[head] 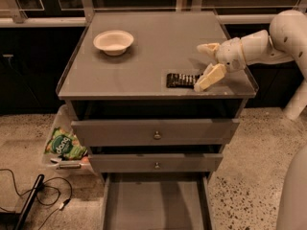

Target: Place rxbar chocolate into bottom drawer

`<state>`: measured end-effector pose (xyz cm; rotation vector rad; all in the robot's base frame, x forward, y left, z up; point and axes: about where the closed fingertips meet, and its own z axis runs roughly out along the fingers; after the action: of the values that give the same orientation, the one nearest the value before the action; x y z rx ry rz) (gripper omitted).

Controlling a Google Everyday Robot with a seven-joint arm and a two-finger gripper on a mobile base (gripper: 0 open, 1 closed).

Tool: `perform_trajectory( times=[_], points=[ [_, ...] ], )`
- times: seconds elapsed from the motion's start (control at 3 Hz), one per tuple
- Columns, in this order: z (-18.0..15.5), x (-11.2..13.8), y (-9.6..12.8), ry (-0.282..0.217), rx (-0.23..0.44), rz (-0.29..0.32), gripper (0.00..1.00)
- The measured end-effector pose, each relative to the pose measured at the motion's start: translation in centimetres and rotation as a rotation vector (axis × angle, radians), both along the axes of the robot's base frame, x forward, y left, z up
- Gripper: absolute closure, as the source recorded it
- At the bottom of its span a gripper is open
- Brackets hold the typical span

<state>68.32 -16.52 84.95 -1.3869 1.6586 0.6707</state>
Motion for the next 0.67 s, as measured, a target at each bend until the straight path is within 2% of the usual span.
perform_trajectory(
  times=[0.67],
  points=[
    [-1.20, 0.21, -0.32, 0.018, -0.001, -0.011, 0.00]
  ],
)
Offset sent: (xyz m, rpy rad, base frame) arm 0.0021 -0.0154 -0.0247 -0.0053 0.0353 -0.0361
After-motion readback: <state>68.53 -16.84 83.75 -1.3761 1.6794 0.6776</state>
